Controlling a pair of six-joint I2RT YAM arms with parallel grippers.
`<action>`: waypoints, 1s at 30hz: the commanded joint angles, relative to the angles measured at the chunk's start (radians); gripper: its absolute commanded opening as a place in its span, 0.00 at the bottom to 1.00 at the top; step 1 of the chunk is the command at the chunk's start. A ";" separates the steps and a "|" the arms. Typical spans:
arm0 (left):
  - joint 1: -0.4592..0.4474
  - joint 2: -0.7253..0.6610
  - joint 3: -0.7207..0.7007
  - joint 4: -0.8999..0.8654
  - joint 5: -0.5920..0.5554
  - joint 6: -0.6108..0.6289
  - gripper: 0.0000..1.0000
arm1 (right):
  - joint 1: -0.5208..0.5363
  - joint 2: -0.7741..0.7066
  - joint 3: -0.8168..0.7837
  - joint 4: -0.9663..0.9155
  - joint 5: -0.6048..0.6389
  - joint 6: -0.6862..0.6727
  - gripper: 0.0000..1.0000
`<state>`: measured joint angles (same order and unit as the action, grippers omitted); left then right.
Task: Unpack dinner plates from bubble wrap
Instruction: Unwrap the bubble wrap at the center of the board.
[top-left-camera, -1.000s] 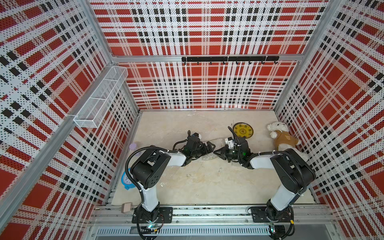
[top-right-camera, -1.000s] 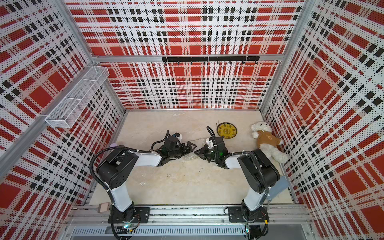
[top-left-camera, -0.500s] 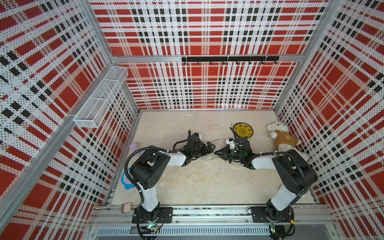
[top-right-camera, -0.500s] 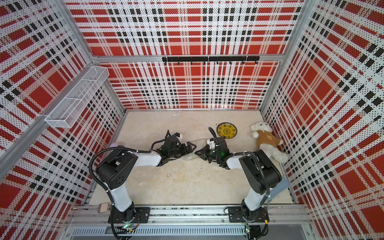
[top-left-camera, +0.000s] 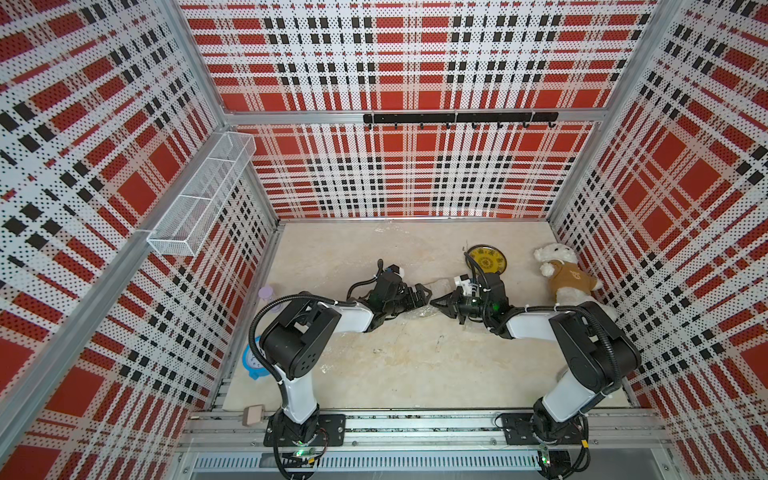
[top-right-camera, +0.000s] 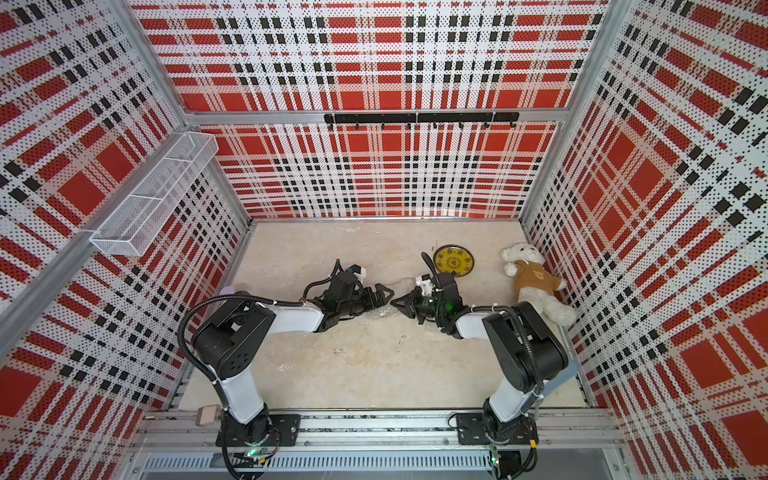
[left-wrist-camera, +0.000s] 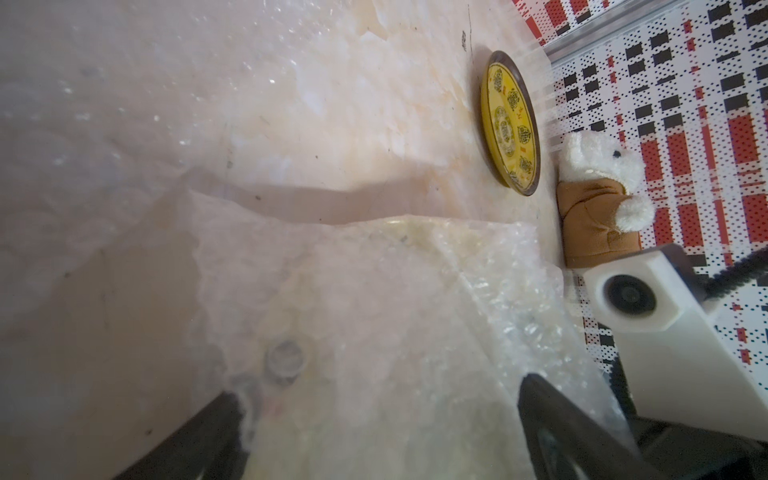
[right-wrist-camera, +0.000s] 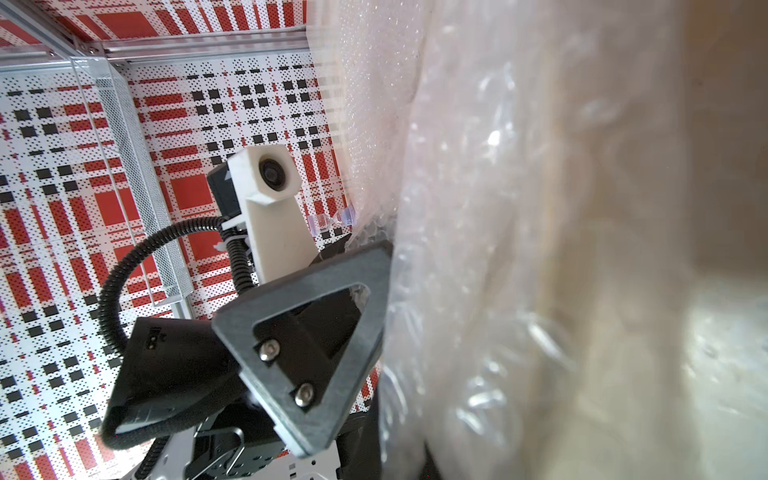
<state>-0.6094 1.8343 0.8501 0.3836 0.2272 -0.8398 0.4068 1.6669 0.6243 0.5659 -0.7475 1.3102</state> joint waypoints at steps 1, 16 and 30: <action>0.004 0.003 -0.012 -0.126 -0.064 0.018 0.99 | -0.022 -0.021 0.000 0.075 -0.029 0.006 0.00; 0.051 -0.144 0.035 -0.248 -0.065 0.068 0.99 | 0.001 0.017 0.012 -0.073 0.035 -0.119 0.00; 0.042 -0.386 -0.049 -0.513 -0.124 0.088 0.99 | 0.061 0.063 0.044 -0.119 0.129 -0.203 0.36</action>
<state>-0.5571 1.4906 0.8360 -0.0364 0.1261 -0.7601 0.4572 1.7210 0.6437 0.4358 -0.6548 1.1492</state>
